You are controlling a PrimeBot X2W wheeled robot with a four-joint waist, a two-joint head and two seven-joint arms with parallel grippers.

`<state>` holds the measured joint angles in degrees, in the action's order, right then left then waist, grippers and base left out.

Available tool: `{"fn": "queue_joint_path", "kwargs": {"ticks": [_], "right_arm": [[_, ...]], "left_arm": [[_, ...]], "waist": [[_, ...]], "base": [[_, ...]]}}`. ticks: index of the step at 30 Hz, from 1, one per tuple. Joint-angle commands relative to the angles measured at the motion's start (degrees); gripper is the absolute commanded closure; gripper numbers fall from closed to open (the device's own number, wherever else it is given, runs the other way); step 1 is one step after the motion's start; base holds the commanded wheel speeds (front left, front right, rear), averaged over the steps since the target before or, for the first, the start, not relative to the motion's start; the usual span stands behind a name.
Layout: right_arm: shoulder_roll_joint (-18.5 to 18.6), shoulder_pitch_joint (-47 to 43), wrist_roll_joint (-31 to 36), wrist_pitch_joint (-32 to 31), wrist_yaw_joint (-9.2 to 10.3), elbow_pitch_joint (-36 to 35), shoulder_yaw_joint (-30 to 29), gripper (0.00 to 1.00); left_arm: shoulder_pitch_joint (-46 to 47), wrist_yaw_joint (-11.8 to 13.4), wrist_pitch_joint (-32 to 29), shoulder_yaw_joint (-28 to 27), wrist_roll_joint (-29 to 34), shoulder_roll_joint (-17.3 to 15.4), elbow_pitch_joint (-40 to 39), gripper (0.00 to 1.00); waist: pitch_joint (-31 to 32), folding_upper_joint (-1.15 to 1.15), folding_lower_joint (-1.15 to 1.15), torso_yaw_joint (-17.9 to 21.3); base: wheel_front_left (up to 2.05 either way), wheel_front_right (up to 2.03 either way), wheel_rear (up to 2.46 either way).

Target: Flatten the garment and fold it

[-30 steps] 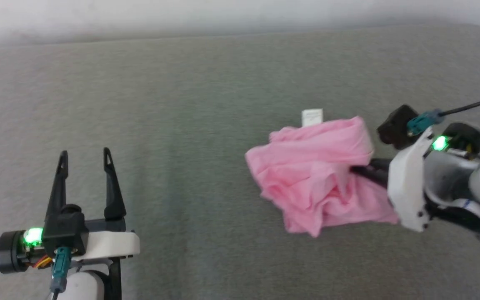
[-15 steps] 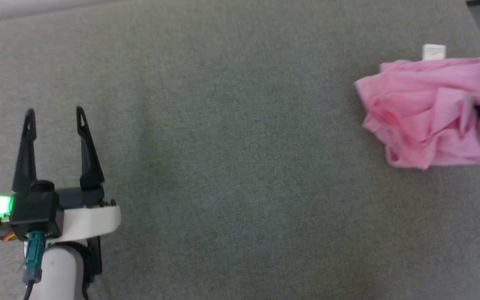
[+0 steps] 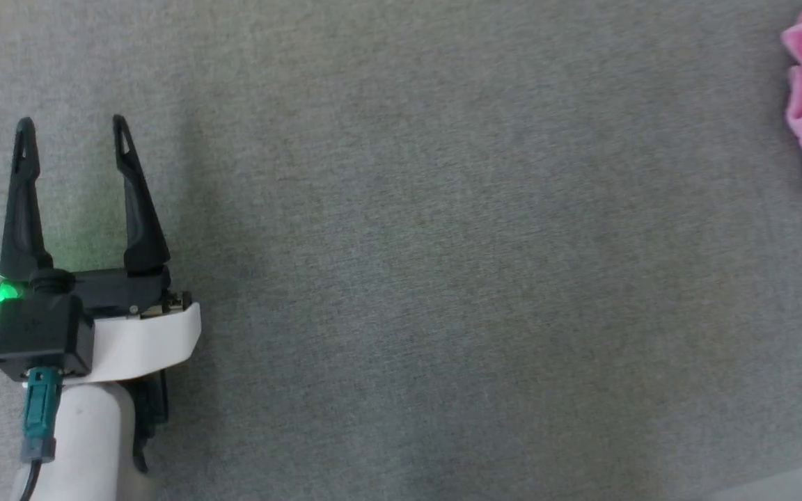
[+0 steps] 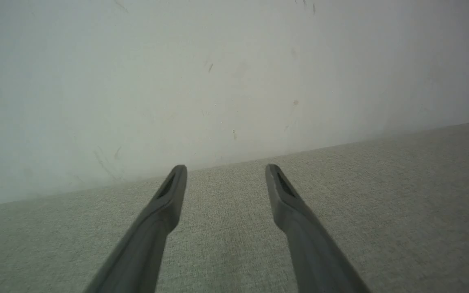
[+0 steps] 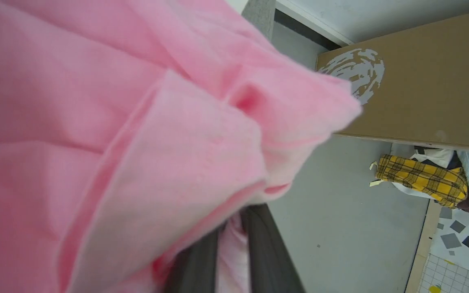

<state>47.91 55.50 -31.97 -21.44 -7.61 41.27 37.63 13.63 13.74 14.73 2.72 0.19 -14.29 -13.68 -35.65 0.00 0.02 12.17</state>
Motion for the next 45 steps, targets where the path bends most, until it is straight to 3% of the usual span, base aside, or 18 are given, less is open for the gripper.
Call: {"fn": "queue_joint_path", "kwargs": {"ticks": [1, 3, 4, 5, 13, 18, 25, 27, 32, 37, 45], "right_arm": [[-1.2, 0.4, 0.0, 0.8, 0.12, 1.1, -0.7, 1.00], [-2.6, 0.0, -0.1, 1.4, 0.12, 3.1, -1.3, 1.00], [-3.0, -0.2, 0.0, 2.0, 0.12, 3.9, -1.6, 0.32], [-3.3, -0.4, 0.3, 2.8, 0.12, 4.5, -1.8, 0.00], [-4.1, 0.5, 6.6, 14.1, 0.12, 6.6, -3.3, 0.00], [-9.0, 1.4, 12.1, 25.6, 0.12, 8.8, -9.9, 0.00], [-15.8, -0.5, 17.0, 35.7, 0.12, 6.8, -18.2, 0.00], [-18.1, -2.3, 18.5, 36.3, 0.12, 3.4, -21.5, 0.00], [-25.3, -11.7, 22.1, 36.4, 0.12, -14.6, -30.7, 0.00], [-32.2, -23.6, 23.8, 36.4, 0.12, -28.4, -35.0, 0.00], [-40.0, -39.7, 24.8, 36.4, 0.12, -35.9, -36.8, 0.00]], "left_arm": [[0.9, 0.5, 0.3, 0.3, 0.0, 0.1, 0.0, 0.00], [0.7, 0.7, 0.3, 0.4, -0.2, 0.4, 0.4, 0.00], [0.5, 0.8, 0.3, 0.5, -0.3, 0.5, 0.7, 0.00], [0.2, 0.9, 0.3, 0.6, -0.4, 0.7, 1.0, 0.00], [-4.6, 1.8, 0.3, 0.3, -1.1, 1.7, 4.1, 0.00], [-7.7, 2.1, 0.3, -0.1, -1.6, 2.7, 5.8, 0.00], [-10.3, 1.3, 0.3, -0.7, -1.9, 2.9, 8.0, 0.00], [-11.1, 1.2, 0.3, -0.8, -1.8, 3.0, 8.2, 0.00], [-12.3, 0.6, 0.3, -1.0, -2.0, 3.4, 8.4, 0.00], [-13.1, -0.7, 0.3, -1.0, -2.3, 4.2, 9.0, 0.00], [-15.5, -2.3, 0.3, -0.2, -1.6, 4.9, 9.7, 0.00]], "waist": [[0.0, 0.00, -0.02, -1.2], [1.3, 0.00, -0.02, -1.5], [2.3, 0.00, -0.02, -1.7], [3.2, 0.00, -0.02, -1.9], [13.8, 0.00, -0.02, -3.0], [19.6, 0.00, -0.02, -4.6], [24.1, 0.00, -0.02, -6.7], [25.2, 0.00, -0.02, -7.4], [27.5, 0.00, -0.02, -9.2], [29.6, 0.00, -0.02, -11.5], [32.6, 0.00, -0.02, -14.2]], "base": [[0.00, 0.00, 0.00], [0.00, 0.00, 0.00], [0.00, 0.00, 0.00], [0.00, 0.00, 0.00], [0.00, 0.00, 0.00], [0.00, 0.00, 0.00], [0.00, 0.00, 0.00], [0.00, 0.00, 0.00], [0.00, 0.00, 0.00], [0.00, 0.00, 0.00], [0.00, 0.00, 0.00]]}}
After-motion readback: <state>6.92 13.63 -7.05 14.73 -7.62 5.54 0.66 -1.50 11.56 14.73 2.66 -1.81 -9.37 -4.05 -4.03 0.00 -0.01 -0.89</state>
